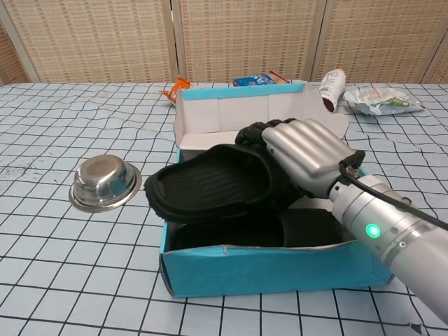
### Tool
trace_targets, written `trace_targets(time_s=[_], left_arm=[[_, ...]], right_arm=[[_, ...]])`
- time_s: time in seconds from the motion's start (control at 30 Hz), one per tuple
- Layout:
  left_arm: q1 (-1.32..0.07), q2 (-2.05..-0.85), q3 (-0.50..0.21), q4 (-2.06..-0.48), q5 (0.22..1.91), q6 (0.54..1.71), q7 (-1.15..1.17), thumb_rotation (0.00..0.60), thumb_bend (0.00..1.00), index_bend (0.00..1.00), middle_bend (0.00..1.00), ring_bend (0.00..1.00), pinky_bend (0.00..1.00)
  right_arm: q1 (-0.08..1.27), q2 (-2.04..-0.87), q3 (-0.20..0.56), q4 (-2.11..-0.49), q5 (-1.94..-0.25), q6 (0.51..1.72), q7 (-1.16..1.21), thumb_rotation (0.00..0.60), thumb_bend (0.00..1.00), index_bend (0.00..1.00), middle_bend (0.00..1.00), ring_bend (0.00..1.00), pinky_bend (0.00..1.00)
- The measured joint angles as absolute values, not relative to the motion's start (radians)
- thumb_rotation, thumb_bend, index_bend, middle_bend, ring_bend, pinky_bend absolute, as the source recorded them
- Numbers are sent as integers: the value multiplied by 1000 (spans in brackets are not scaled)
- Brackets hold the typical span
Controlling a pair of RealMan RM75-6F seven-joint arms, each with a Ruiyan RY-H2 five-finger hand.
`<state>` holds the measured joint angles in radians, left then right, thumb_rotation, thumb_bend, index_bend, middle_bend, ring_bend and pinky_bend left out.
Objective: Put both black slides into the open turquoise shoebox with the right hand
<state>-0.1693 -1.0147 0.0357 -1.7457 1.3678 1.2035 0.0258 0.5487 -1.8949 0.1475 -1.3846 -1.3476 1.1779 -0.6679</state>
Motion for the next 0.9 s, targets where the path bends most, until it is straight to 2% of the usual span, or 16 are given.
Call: trace_targets(time_s=[0.23,0.53,0.6,0.7,0.9], left_arm=[[-171,-1015,35,-1748,1361,1198,27,600,497,375,289,438,545],[-173,-1009,38,-1751,1359,1190,26,600,497,375,289,438,546],[-172,-1009,38,-1751,1361,1193,27,600,498,375,289,437,546],[-173,-1012,37,-1749,1358,1193,29,600,497,375,289,438,546],[-174,-1015,36,-1747,1353,1189,33,600,497,375,290,437,546]], right_arm=[[547,-1884,164,-1434,-1173,1138,-858,600,89,626,518,342,358],[554,-1892,161,-1430,-1181,1172,-857,600,90,603,518,342,358],[555,-1887,160,-1439,-1185,1174,-852,600,90,559,515,342,357],[556,-1872,161,-1465,-1185,1173,-845,600,90,443,451,322,345],[560,-1813,162,-1561,-1184,1166,-831,600,58,254,281,168,236]])
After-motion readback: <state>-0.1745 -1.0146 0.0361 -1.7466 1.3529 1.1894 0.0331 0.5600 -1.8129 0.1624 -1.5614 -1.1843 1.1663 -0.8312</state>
